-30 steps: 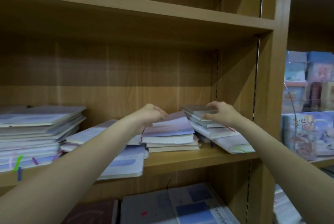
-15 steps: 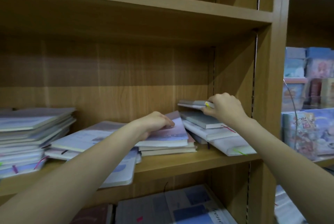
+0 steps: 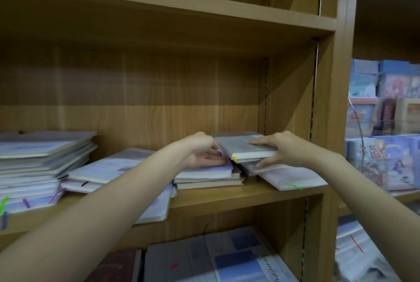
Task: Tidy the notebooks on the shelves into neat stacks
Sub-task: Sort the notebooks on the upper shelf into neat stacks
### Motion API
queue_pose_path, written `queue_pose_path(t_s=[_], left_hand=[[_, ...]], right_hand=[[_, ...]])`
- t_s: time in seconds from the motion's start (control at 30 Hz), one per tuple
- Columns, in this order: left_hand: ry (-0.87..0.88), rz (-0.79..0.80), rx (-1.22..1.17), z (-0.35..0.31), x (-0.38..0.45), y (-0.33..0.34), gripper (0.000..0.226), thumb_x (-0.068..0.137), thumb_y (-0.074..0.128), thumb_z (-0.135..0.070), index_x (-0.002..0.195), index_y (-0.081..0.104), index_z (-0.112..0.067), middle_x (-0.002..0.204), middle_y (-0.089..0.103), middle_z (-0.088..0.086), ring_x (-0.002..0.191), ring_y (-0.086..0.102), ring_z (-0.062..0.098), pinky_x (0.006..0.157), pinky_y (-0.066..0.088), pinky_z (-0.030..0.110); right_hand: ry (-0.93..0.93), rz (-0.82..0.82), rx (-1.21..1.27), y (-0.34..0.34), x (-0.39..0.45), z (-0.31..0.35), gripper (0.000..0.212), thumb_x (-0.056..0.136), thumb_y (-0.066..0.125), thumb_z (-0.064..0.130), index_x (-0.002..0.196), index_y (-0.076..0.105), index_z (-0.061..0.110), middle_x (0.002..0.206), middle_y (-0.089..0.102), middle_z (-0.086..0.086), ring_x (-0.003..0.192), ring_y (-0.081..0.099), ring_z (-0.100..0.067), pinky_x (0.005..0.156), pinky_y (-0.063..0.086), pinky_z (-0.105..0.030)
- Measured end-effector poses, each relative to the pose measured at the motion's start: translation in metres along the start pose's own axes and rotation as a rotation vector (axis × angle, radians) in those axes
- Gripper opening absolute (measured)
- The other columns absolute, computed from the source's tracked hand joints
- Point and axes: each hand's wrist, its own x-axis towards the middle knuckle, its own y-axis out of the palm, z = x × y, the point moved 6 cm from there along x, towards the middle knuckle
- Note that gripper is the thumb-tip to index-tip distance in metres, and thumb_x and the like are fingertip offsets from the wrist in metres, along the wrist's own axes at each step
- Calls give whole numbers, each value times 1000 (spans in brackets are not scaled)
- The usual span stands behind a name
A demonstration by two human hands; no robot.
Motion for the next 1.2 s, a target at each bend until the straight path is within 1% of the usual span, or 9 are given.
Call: queue_pose_path(t_s=[0.1,0.2,0.33,0.4,0.53,0.63,0.73,1.0,1.2], left_hand=[[-32,88,-75,3,-9,24,19,93,41,7,105,56,5,95,63,25,84,65,28,70,58,30],[-45,136,-295,3,-16,43,26,96,31,9,111,52,8,96,61,27,90,63,33,66,55,30],[-6,96,-560,3,-18,36,21,97,32,-1,106,50,4,94,60,26,96,62,35,77,54,40],[-5,103,-566,8,-21,31,20,98,38,-7,112,49,2,96,60,24,91,61,33,77,53,45],[78,73,-557,-2,-27,29,26,91,44,7,117,49,9,101,59,26,86,61,33,61,59,35],[214,35,-633,-26,-52,7,13,89,41,11,97,52,13,92,58,30,82,59,36,64,56,34],[368,-70,-599,-43,-88,-44,14,91,41,8,80,50,7,85,58,26,80,60,31,64,57,33],[530,-404,-520,-36,-196,-181,7,92,45,4,88,50,7,89,58,25,80,61,30,66,57,33],[595,-519,-534,-27,-241,-253,9,92,48,3,87,54,8,87,62,22,82,64,27,66,59,29]], right_hand=[[-29,-109,93,-15,-7,-1,57,79,61,51,128,56,23,119,63,4,90,56,-9,74,44,-20],[-26,-120,148,-16,-14,-4,54,81,54,53,123,61,21,105,64,7,86,57,-12,66,41,-15],[49,-201,264,-25,-25,-11,31,92,54,34,113,62,12,90,64,-3,81,58,-19,67,44,-27],[48,-192,245,-25,-28,-7,27,94,54,21,118,60,12,92,62,2,84,57,-16,69,43,-24],[-5,-311,132,-26,-28,6,34,92,56,11,125,59,17,111,66,-3,102,59,-22,80,43,-27],[-13,-603,93,-45,-36,23,36,89,58,9,123,60,22,105,68,-9,94,61,-31,74,46,-37],[-70,-799,72,-58,-40,60,40,87,57,5,124,59,21,103,67,-13,92,61,-36,69,44,-38],[-276,-957,145,-43,-12,165,28,91,58,12,119,59,10,98,68,-17,80,63,-40,63,51,-43],[-329,-1029,169,-38,2,230,31,87,63,7,117,62,11,96,68,-14,77,64,-38,58,52,-42]])
